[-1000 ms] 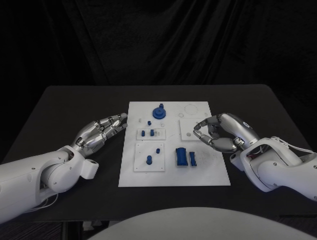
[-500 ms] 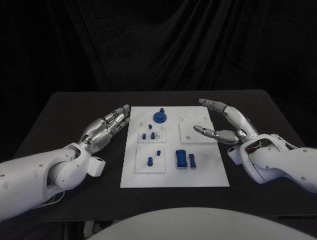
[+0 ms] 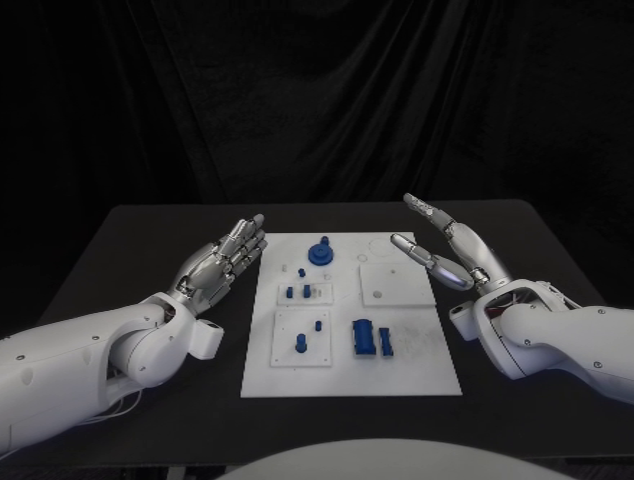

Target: Assemble the parts on the task board

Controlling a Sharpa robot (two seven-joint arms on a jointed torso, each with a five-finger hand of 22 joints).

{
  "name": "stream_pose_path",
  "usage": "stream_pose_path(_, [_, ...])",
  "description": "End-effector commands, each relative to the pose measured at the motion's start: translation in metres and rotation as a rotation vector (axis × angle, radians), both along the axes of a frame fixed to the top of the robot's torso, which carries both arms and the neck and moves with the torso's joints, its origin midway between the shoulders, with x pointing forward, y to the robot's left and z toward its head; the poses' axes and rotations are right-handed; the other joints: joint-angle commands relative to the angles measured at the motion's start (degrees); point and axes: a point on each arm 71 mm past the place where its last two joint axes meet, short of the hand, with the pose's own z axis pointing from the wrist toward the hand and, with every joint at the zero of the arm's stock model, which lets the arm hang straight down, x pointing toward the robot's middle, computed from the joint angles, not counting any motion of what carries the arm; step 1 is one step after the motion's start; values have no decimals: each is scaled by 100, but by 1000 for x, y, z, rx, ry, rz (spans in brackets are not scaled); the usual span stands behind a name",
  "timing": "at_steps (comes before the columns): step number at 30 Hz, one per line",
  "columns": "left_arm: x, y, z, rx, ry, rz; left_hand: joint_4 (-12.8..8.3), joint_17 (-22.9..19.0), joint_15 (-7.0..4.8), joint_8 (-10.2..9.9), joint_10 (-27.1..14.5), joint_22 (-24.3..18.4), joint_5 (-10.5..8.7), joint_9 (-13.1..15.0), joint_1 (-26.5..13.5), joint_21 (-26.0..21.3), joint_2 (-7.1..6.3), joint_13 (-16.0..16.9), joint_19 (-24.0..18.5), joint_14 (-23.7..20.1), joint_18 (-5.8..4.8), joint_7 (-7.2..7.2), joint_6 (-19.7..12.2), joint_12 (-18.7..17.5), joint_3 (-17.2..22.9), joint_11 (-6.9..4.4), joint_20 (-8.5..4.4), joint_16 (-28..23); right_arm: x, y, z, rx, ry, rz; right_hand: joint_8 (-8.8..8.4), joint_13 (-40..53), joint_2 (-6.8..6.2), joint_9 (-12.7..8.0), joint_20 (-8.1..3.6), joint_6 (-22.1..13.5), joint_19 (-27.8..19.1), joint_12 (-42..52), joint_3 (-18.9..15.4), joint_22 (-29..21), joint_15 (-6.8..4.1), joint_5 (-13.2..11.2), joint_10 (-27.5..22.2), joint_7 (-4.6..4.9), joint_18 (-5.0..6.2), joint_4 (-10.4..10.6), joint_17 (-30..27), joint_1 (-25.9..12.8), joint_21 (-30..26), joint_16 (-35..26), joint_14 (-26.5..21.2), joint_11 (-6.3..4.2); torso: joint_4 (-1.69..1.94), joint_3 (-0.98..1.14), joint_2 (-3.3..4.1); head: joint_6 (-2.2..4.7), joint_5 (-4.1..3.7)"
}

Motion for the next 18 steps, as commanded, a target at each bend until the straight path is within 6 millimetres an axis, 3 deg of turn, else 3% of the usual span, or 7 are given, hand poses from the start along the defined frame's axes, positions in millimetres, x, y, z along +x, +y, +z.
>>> stream_pose_path(1, [8,-3,6,55,-9,131,-336,-5,-50,-49,-65,-8,-386,-26,-1435,-32,-286,-21,14,-12,-523,18,-260,-83,237,19,-79,-21,8,2,-1,104,74,-40,-82,-412,59,-69,-325,-420,-477,-294,51,-279,-198,-584,-289,-28,-131,-319,-144,-1256,-35,-136,-312,-216,-90,36,-22,295,57])
stream_pose_path(2, [11,-5,9,62,-12,154,-358,-5,-50,-49,-65,-8,-417,-26,-1552,-32,-309,-21,14,-12,-523,18,-288,-83,260,19,-79,-21,11,4,0,129,85,-48,-82,-435,59,-69,-346,-440,-477,-313,51,-295,-613,-618,-303,-28,-131,-338,-144,-1328,-35,-136,-327,-230,-110,44,-27,386,75])
stream_pose_path(3, [13,-7,12,69,-15,179,-375,-5,-50,-49,-65,-8,-439,-26,-1637,-32,-325,-21,14,-12,-523,18,-303,-83,277,19,-79,-21,14,6,1,154,95,-56,-82,-471,59,-69,-368,-479,-477,-337,51,-318,-613,-667,-325,-28,-131,-365,-144,-1437,-35,-136,-352,-252,-131,52,-32,479,92])
stream_pose_path(4, [16,-10,16,78,-18,215,-413,-5,-50,-49,-65,-8,-492,-26,-1828,-32,-363,-21,14,-12,-523,18,-331,-83,315,19,-79,-21,19,9,2,191,111,-66,-82,-525,59,-69,-410,-532,-477,-378,51,-356,-613,-744,-358,-28,-131,-410,-144,-1602,-35,-136,-407,-668,-159,63,-39,604,116])
stream_pose_path(10, [27,-22,35,114,-21,369,-556,-5,-50,-49,-65,-8,-641,-26,-2388,-32,-473,-21,14,-12,-523,18,-422,-83,754,19,-79,-21,37,24,8,358,180,-111,-82,-690,59,-69,-527,-700,-477,-495,51,-467,-613,-977,-498,-28,-131,-533,-144,-2105,-35,-136,-546,-668,-248,97,-61,1005,192])
stream_pose_path(11, [29,-23,37,118,-20,391,-572,-5,-50,-49,-65,-8,-668,-26,-2479,-32,-890,-21,14,-12,-523,18,-837,-83,754,19,-79,-21,40,26,9,385,190,-118,-82,-714,59,-69,-543,-725,-477,-510,51,-874,-613,-1010,-912,-28,-131,-553,-144,-2176,-35,-136,-565,-668,-257,101,-63,1046,200])
stream_pose_path(18, [35,-31,52,140,-7,512,-1025,-5,-50,-49,-65,-8,-1201,-26,-2997,-32,-890,-21,14,-12,-523,18,-837,-83,754,19,-79,-21,56,41,16,567,262,-161,-82,-865,59,-69,-997,-871,-477,-925,51,-874,-613,-1224,-912,-28,-131,-1000,-144,-2637,-35,-136,-992,-668,-286,112,-70,1176,224])
